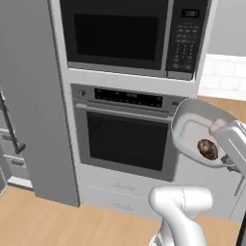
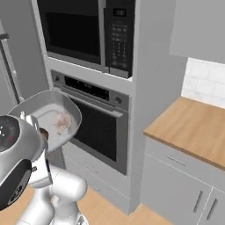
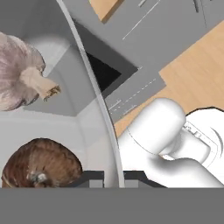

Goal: Take the meat container that has the fish and place it on the second highest rack of the freezer. Then take the vegetable container that has the mushroom and garlic and place it on the highest rack of the freezer.

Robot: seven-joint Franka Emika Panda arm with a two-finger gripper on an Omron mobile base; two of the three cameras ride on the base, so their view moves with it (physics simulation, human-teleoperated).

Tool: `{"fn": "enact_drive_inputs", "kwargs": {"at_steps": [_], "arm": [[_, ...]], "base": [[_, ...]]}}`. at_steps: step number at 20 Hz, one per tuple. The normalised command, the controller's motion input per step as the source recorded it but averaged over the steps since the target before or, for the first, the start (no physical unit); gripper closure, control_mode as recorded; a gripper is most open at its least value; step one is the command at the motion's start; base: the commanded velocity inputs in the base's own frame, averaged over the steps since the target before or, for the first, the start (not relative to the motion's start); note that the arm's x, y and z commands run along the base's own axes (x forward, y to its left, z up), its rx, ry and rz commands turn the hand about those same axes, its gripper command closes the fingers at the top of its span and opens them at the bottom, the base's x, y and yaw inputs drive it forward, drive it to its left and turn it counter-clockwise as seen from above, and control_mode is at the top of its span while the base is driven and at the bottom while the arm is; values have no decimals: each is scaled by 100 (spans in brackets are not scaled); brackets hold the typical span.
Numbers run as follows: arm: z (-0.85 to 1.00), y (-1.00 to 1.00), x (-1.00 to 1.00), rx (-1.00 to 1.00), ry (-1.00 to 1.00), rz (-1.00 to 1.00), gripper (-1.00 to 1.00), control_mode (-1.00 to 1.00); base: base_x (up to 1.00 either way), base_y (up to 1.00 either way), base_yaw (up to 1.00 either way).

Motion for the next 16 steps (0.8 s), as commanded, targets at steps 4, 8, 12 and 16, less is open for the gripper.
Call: {"fn": "enact_drive_inputs", "kwargs": {"at_steps": [4,8,12,16], "arm": [[0,0,0,0,0,0,100,100],[0,0,0,0,0,0,100,100],[0,0,0,0,0,0,100,100],[0,0,0,0,0,0,100,100]], "base": [[19,100,15],[46,100,8],[62,100,5],[46,100,5]]}}
